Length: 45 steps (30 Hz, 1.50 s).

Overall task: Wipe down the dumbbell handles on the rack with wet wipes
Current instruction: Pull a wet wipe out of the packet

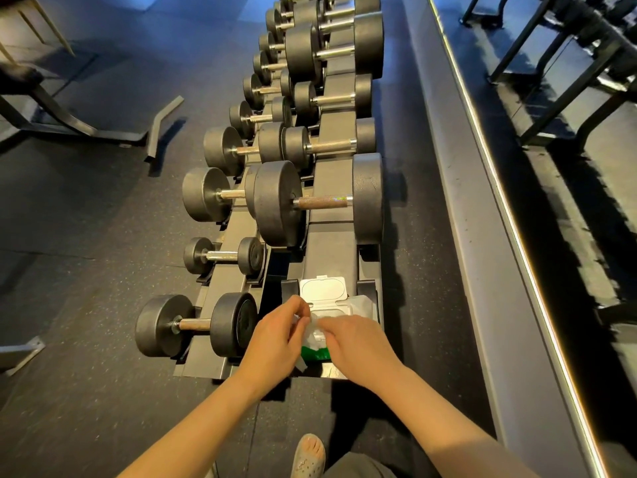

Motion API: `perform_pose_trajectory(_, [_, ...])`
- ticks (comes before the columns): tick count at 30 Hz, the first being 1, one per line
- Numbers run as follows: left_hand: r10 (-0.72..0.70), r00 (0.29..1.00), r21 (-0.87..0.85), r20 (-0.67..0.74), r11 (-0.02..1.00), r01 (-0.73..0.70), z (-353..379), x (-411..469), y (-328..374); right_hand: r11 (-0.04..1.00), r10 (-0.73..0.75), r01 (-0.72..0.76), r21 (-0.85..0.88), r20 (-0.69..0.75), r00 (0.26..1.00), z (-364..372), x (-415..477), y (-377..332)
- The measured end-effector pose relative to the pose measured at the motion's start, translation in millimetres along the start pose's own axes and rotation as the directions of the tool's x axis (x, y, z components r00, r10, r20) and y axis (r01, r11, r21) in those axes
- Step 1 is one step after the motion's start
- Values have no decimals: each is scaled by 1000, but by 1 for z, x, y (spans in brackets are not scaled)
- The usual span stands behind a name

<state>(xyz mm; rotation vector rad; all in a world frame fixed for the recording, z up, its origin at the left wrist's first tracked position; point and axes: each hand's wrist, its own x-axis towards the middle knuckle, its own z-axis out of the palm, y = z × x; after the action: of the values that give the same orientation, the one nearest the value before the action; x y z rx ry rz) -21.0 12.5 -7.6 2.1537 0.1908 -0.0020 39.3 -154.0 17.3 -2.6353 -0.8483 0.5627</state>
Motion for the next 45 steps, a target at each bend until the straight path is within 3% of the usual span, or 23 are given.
perform_pose_trajectory(3, [-3, 1000, 19, 13, 1000, 2, -1, -1, 0, 995, 74, -66, -76, 111, 991, 3, 2, 1])
perform_pose_trajectory(6, [-3, 1000, 38, -5, 999, 3, 0, -1, 2, 991, 107, -113, 67, 93, 990, -1, 1, -2])
perform_pose_trajectory(8, [18, 1000, 86, 7, 996, -19, -2, 1, 1, 972, 159, -156, 177, -1, 987, -5, -4, 0])
perform_pose_trajectory(11, [130, 986, 242, 103, 958, -152, -4, 12, 3, 914, 314, -267, 306, -115, 943, -6, -11, 13])
perform_pose_trajectory(14, [234, 947, 389, 220, 870, -305, 1, 30, 8, 839, 395, -337, 426, -52, 917, 1, -10, 21])
perform_pose_trajectory(16, [179, 964, 334, 195, 912, -237, 6, 37, 10, 767, 419, -361, 530, 13, 908, 4, -6, 21])
perform_pose_trajectory(19, [-41, 997, 139, 63, 990, 32, 7, 36, 9, 674, 411, -398, 622, 131, 902, 6, 4, 18])
perform_pose_trajectory(22, [-144, 989, 136, -21, 980, 145, 1, 30, 0, 694, 439, -421, 584, 121, 890, 8, 16, 14])
perform_pose_trajectory(26, [-267, 964, 156, 17, 953, 261, 1, 26, -8, 738, 504, -467, 487, 61, 861, 12, 26, 16])
perform_pose_trajectory(30, [-299, 954, 144, -14, 943, 298, 13, 28, -3, 787, 530, -486, 380, -13, 848, 17, 30, 15])
perform_pose_trajectory(37, [-300, 949, 336, -101, 887, 316, 25, 31, -1, 919, 391, -395, 12, -170, 905, 18, 23, 11])
perform_pose_trajectory(41, [-354, 930, 351, -94, 863, 364, 29, 35, 1, 911, 409, -411, 21, -156, 899, 18, 19, 16])
perform_pose_trajectory(45, [-433, 901, 111, -19, 895, 433, 17, 48, -8, 893, 438, -410, 188, -150, 886, 14, 14, 21])
